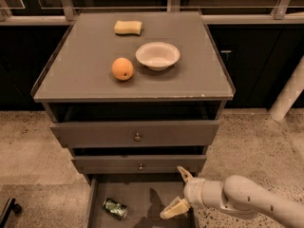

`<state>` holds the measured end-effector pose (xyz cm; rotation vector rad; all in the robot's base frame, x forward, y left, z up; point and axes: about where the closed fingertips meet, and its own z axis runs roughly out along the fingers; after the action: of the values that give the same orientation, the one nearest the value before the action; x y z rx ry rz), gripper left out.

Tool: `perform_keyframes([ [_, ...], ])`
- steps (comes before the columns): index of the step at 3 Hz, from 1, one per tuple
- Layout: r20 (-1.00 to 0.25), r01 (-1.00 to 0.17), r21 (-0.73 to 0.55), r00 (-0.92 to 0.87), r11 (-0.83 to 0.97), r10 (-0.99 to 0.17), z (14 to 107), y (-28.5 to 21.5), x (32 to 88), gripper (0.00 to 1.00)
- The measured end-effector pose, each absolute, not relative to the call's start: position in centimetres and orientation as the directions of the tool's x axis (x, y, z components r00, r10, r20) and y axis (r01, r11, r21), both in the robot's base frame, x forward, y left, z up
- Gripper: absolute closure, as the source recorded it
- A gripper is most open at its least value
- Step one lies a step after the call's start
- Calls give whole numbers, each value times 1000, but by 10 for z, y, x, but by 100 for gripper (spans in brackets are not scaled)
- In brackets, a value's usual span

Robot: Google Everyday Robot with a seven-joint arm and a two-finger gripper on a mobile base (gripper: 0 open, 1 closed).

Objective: Pick green can from bottom drawer and place on counter

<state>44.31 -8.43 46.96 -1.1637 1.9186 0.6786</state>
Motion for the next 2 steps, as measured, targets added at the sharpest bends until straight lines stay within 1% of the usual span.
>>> perform_keyframes([
  [1, -829, -897, 45, -279, 439, -484, 470, -84, 443, 0],
  [2, -812, -900, 66, -299, 430, -502, 432, -66, 445, 0],
])
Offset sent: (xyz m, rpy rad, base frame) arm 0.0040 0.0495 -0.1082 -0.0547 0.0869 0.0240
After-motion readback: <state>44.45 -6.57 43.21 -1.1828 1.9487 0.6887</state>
